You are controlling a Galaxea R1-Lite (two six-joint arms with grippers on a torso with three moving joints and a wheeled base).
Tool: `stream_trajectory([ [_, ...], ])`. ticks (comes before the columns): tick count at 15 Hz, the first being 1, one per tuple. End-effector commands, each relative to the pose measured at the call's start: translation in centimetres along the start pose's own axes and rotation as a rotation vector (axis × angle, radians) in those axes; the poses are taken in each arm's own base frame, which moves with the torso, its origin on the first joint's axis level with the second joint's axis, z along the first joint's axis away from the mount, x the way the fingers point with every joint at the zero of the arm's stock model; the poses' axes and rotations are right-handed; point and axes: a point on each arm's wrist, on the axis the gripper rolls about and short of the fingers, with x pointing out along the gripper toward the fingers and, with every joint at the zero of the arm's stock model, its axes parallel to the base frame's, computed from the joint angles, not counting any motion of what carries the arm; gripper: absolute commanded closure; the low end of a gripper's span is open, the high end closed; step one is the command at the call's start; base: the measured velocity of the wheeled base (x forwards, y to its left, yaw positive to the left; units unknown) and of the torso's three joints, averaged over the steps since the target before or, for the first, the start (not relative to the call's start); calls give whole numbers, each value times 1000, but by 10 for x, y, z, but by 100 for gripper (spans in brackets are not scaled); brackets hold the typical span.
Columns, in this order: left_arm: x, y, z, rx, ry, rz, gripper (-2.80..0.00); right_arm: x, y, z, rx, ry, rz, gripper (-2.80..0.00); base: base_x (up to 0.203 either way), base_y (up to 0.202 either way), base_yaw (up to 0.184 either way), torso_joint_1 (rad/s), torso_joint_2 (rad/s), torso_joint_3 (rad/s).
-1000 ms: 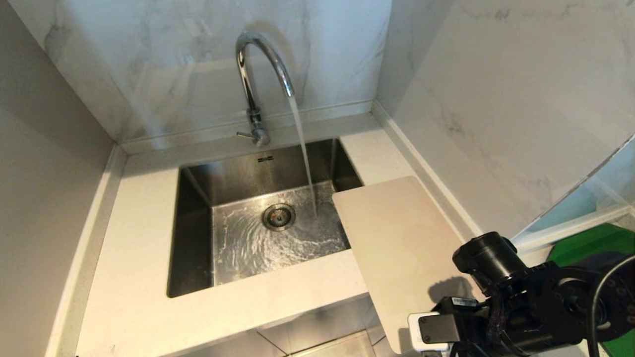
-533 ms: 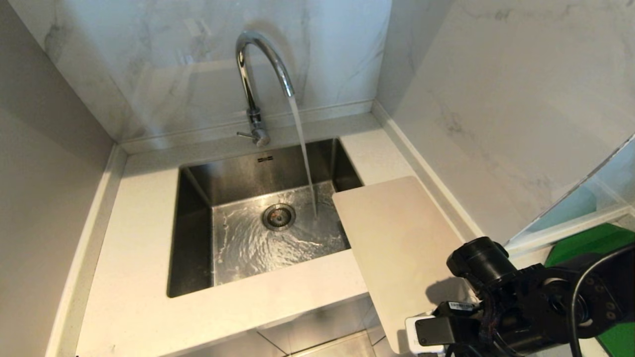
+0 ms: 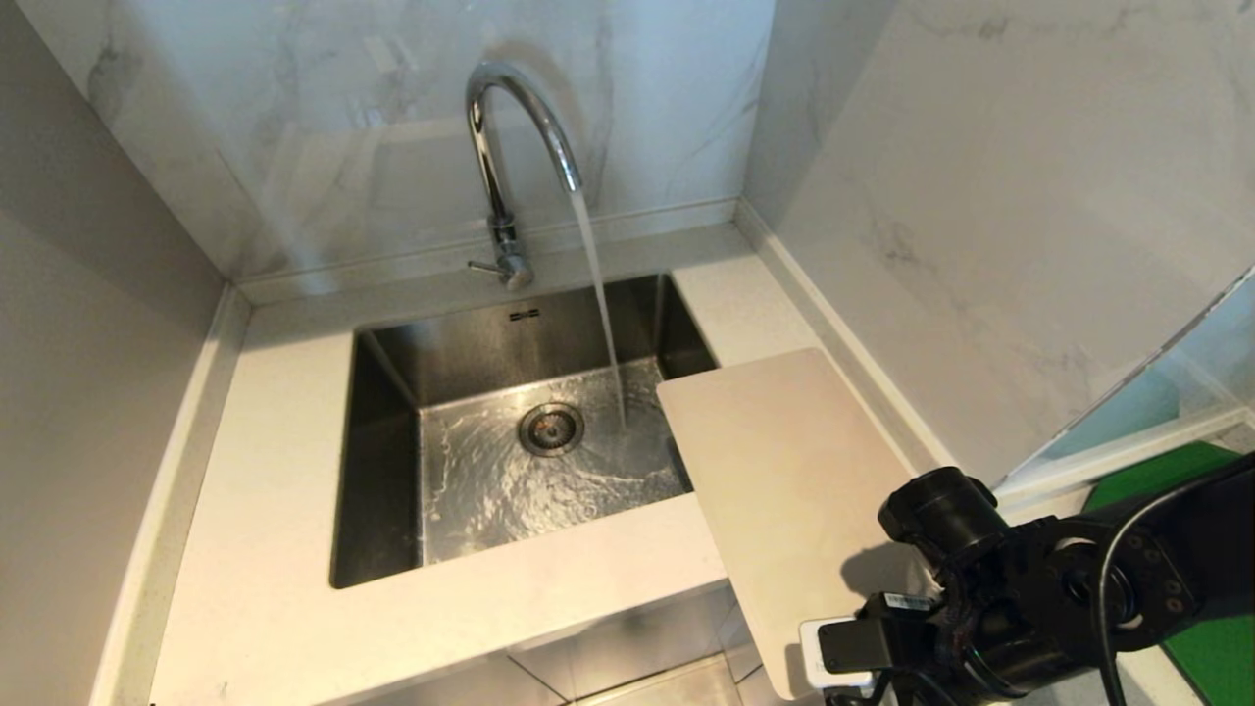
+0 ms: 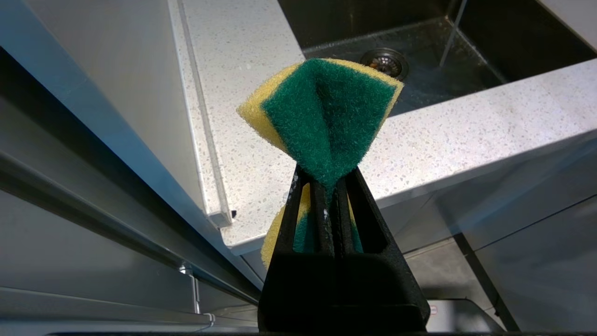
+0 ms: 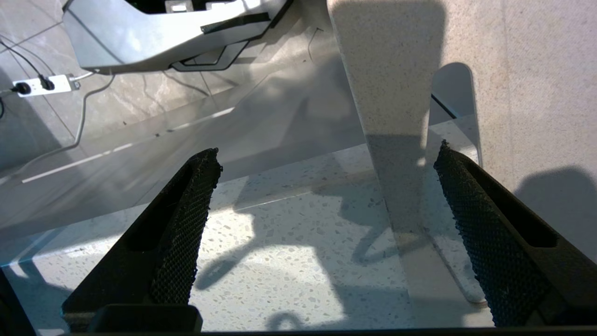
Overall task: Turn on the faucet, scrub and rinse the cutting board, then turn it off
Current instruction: Pick up the cutting board
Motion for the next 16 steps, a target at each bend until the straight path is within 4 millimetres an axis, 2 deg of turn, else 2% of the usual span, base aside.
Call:
stream_trajectory([
  [1,0,0,0,0,2,0,0,4,-2,0,-5,5,13,-280,0,0,0,0,0,0],
  [5,0,0,0,0,2,0,0,8,-8,2,-7,5,12,-280,0,0,0,0,0,0],
  [12,0,0,-1,0,2,0,0,10,-9,4,-16,5,19,-280,0,0,0,0,0,0],
  [16,0,0,0,0,2,0,0,11,-7,12,-44,-4,22,-280,0,0,0,0,0,0],
])
